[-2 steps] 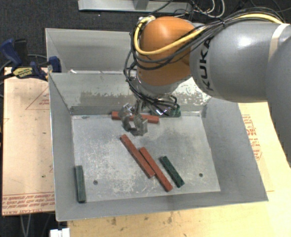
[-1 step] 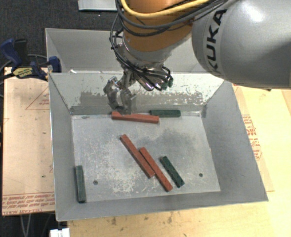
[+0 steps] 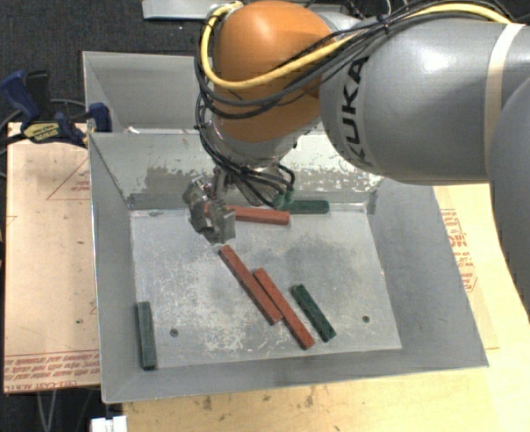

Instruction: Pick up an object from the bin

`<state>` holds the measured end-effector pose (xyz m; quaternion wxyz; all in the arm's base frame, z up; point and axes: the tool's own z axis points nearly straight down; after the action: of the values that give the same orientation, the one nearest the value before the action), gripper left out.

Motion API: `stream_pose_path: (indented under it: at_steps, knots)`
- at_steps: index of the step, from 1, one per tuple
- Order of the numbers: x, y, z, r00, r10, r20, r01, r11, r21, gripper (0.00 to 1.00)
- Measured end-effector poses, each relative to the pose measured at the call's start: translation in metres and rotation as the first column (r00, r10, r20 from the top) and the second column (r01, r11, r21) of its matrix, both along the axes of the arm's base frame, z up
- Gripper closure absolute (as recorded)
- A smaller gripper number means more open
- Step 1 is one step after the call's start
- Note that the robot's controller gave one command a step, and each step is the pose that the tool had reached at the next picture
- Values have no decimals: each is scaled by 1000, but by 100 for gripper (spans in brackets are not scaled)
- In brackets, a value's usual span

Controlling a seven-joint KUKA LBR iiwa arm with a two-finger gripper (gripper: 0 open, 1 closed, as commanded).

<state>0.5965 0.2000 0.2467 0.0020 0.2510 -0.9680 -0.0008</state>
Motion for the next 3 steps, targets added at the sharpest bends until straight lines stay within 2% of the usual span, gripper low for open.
stream_pose_path:
  at_steps: [1, 2, 3]
  knots:
    - [-9, -53, -13, 993, -118, 4, 118, 993, -1, 100]
    - [-9, -51, -13, 993, -115, 5, 115, 993, 1, 0]
    - [-47, -86, -98, 962, -274, -3, 274, 962, -4, 0]
